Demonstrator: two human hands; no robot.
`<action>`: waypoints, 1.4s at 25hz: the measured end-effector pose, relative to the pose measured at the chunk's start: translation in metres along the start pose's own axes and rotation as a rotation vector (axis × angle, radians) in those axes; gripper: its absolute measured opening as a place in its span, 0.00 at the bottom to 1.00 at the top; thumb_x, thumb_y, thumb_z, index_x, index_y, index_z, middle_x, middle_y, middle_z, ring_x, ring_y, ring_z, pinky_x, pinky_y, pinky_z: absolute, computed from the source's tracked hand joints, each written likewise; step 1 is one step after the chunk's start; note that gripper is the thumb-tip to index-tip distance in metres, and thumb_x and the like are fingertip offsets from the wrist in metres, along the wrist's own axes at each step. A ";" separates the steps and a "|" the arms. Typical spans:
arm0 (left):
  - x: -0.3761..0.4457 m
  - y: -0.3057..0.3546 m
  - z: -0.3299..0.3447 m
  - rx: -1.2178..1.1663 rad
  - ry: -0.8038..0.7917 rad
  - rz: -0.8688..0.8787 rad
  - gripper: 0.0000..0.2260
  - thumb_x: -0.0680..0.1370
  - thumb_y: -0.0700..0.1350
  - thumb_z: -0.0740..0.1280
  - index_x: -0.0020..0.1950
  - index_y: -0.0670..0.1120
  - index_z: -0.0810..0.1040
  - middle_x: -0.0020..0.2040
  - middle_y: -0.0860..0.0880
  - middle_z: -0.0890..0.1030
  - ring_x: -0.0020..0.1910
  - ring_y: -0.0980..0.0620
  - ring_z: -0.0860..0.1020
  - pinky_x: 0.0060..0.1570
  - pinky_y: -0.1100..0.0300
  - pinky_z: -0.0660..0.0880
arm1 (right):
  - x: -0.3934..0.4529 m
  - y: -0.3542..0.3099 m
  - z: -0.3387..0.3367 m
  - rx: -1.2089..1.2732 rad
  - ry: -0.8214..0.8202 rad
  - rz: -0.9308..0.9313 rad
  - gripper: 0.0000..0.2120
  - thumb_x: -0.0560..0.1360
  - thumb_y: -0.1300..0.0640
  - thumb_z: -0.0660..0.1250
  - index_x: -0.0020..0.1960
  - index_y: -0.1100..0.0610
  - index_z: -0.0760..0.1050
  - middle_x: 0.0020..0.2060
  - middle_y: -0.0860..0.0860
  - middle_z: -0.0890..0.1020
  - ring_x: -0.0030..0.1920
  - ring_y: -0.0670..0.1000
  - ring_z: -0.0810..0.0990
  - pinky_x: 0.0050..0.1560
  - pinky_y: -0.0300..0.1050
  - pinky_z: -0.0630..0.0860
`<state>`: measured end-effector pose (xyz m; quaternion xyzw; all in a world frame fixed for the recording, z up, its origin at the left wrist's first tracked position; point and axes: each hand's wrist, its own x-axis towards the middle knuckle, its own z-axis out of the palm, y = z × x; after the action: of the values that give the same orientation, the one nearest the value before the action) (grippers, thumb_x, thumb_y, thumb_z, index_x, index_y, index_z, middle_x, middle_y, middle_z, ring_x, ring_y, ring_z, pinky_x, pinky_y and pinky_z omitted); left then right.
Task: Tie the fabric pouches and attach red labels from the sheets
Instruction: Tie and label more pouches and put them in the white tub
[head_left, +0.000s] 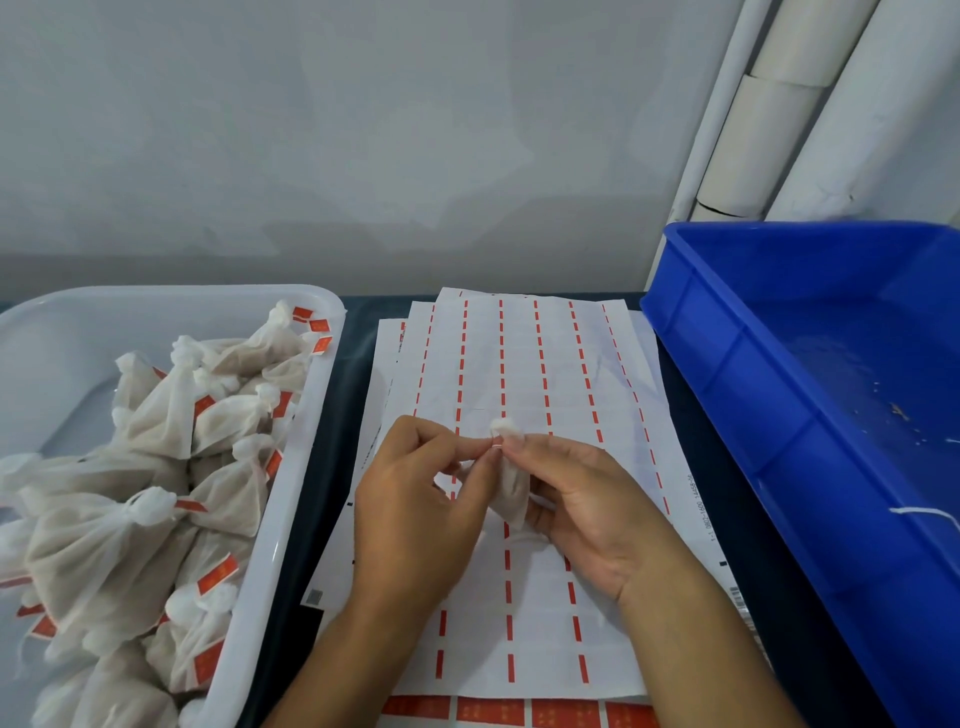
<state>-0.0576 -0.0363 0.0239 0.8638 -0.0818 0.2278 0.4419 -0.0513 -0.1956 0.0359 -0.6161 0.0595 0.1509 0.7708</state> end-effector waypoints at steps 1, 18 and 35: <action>0.001 0.001 -0.001 0.006 -0.002 -0.001 0.05 0.75 0.53 0.73 0.48 0.55 0.86 0.45 0.61 0.77 0.48 0.62 0.77 0.42 0.72 0.75 | 0.000 0.000 0.000 -0.018 0.011 -0.008 0.17 0.72 0.42 0.73 0.53 0.52 0.88 0.52 0.51 0.88 0.60 0.54 0.84 0.61 0.49 0.81; 0.020 0.007 -0.008 -0.544 -0.097 -0.679 0.13 0.83 0.42 0.59 0.42 0.45 0.80 0.33 0.53 0.83 0.42 0.48 0.80 0.44 0.56 0.76 | -0.004 0.003 0.009 -0.427 -0.002 -0.405 0.10 0.76 0.42 0.73 0.56 0.39 0.77 0.47 0.42 0.82 0.50 0.47 0.83 0.48 0.40 0.83; 0.018 0.010 -0.017 -0.737 0.050 -0.630 0.14 0.77 0.51 0.61 0.42 0.57 0.86 0.50 0.53 0.87 0.51 0.55 0.85 0.51 0.60 0.76 | 0.001 -0.004 -0.020 -0.332 0.332 -0.453 0.10 0.79 0.53 0.71 0.56 0.40 0.80 0.52 0.35 0.83 0.55 0.39 0.82 0.51 0.34 0.80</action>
<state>-0.0507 -0.0275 0.0475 0.6267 0.1192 0.0593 0.7678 -0.0467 -0.2155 0.0347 -0.7472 0.0204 -0.1192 0.6535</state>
